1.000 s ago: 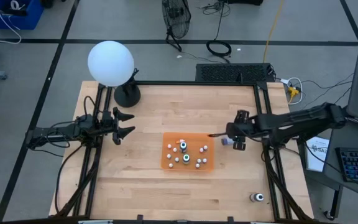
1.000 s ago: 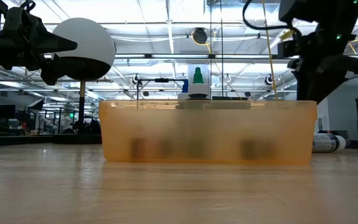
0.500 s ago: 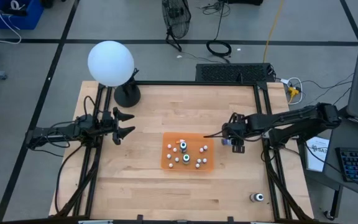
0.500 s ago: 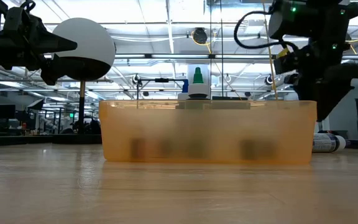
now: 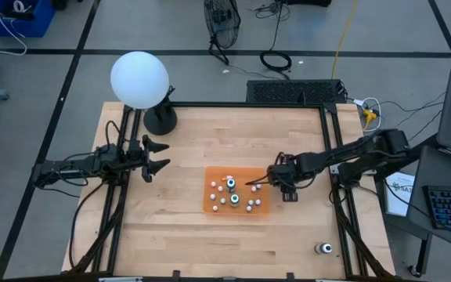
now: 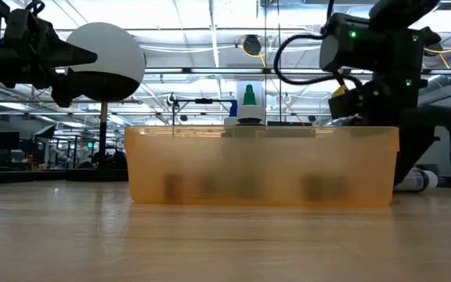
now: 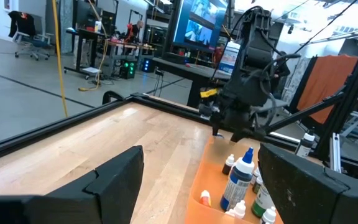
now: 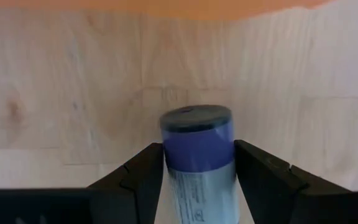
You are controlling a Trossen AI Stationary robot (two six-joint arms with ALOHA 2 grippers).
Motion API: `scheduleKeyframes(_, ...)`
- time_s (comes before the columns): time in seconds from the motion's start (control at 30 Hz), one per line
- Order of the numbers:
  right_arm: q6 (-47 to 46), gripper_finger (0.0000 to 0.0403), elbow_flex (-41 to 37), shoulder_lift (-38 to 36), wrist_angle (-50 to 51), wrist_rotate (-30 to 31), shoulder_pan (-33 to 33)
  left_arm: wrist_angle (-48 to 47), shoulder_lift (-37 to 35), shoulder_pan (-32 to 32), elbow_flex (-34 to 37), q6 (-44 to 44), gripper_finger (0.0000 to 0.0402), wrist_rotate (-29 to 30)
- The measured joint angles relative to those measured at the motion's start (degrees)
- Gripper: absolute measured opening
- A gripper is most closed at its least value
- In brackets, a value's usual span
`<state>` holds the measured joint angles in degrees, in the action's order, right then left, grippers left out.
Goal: Pick & Place food coloring
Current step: Put the large purple food coloring bottle into the container
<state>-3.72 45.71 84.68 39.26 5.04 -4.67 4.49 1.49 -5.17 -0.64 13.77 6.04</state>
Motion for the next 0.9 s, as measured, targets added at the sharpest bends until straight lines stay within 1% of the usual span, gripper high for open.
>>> scheduleKeyframes(0.17, -1.6, 0.0183, 0.1, 3.0, -0.2, -0.9, 0.0, 0.0, 0.0, 0.0, 0.0, 0.0, 0.0310, 0.0)
scheduleKeyframes(0.27, -3.5, 0.0183, 0.1, 3.2, -0.8, -0.9, 0.0, 0.0, 0.0, 0.0, 0.0, 0.0, 0.0310, 0.0)
scheduleKeyframes(0.33, -6.0, 0.0179, 0.1, 3.2, -3.1, -0.9, 0.0, 0.0, 0.0, 0.0, 0.0, 0.0, 0.0310, 0.0)
scheduleKeyframes(0.43, -10.0, 0.0157, 0.0, 2.9, -6.1, -0.9, 0.0, 0.0, 0.0, 0.0, 0.0, 0.0, 0.0310, 0.0)
scheduleKeyframes(0.57, -15.0, 0.0101, 0.0, 2.5, -6.7, -0.9, -0.3, 0.0, 0.0, 0.0, 0.0, 0.0, 0.0310, 0.0)
scheduleKeyframes(0.67, -17.4, 0.0096, 0.0, 0.2, -4.7, -0.7, -2.0, 0.0, 0.0, 0.0, 0.0, 0.0, 0.0310, 0.0)
scheduleKeyframes(0.73, -19.4, 0.0096, 0.0, -2.8, -3.7, 0.1, -3.3, 0.0, 0.0, 0.0, 0.0, 0.0, 0.0310, 0.0)
scheduleKeyframes(0.9, -24.9, 0.0095, 0.0, -14.2, -1.4, 7.1, -8.1, 0.0, 0.0, 0.0, 0.0, 0.0, 0.0310, 0.0)
